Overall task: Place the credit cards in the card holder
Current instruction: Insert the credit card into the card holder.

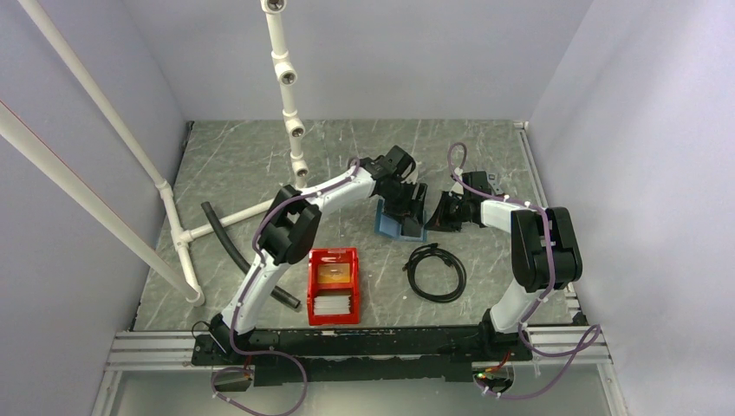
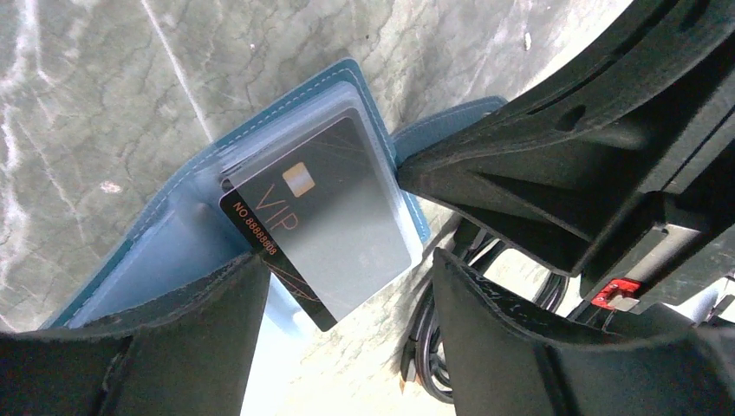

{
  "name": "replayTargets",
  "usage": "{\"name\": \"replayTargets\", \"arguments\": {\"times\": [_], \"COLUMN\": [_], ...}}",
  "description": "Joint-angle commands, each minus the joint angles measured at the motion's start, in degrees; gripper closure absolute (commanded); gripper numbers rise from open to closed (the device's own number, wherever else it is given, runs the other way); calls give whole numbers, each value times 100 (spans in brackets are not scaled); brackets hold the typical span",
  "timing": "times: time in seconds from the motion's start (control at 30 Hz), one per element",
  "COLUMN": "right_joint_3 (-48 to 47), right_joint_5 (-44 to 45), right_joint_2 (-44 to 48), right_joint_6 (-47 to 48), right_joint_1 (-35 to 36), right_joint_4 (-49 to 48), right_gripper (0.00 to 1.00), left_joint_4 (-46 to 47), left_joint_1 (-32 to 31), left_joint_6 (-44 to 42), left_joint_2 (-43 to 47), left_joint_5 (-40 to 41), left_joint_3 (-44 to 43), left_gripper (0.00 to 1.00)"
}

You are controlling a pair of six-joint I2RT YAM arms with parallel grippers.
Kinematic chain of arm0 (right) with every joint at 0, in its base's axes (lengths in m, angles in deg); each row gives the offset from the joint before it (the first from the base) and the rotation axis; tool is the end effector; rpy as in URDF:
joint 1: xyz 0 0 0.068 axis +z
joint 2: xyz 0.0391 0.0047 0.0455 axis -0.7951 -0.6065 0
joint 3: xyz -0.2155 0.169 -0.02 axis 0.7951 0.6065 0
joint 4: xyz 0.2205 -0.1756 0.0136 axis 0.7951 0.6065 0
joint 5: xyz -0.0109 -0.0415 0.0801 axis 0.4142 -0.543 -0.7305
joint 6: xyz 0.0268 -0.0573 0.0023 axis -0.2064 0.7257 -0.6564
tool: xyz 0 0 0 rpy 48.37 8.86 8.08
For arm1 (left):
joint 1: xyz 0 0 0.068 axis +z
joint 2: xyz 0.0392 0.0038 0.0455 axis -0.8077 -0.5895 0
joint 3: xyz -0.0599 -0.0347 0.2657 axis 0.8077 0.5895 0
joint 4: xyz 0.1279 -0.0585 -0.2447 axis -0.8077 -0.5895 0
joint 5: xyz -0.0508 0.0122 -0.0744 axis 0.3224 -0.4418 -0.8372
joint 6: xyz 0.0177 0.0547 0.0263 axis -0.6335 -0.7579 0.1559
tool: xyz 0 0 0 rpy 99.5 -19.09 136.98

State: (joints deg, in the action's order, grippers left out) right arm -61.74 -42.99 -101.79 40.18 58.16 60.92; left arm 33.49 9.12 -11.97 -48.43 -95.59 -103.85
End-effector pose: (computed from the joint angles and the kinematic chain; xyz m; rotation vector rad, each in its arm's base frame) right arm 0.3312 0.0541 0.1122 0.2318 2.6026 0.7932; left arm 0.3765 -0.3990 0.1565 0.5897 2.7093 -0.9044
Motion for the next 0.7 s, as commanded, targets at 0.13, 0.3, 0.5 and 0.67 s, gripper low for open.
{"name": "replayTargets", "arguments": {"times": [0.13,0.3,0.5,0.67], "right_joint_3": [-108,-90,-184,-198], "right_joint_5": [-261,-159,310,490], "right_joint_2": [6,-5,-34,-105], "right_joint_6": [48,-13,-3,32], "right_joint_1": [180,173,153,117], "right_joint_4": [-300,-283,0,83], "right_gripper": [100,100,100,100], "left_joint_4": [-165,112,783,770], "left_joint_1": [-645,-415,211,447], "left_joint_6": [-583,-300,222,352], "left_joint_2": [-278,48,748,990], "left_joint_5": [-374,-629,-1374,-2031], "left_joint_3": [-785,-243,421,313], "left_gripper": [24,18,12,11]}}
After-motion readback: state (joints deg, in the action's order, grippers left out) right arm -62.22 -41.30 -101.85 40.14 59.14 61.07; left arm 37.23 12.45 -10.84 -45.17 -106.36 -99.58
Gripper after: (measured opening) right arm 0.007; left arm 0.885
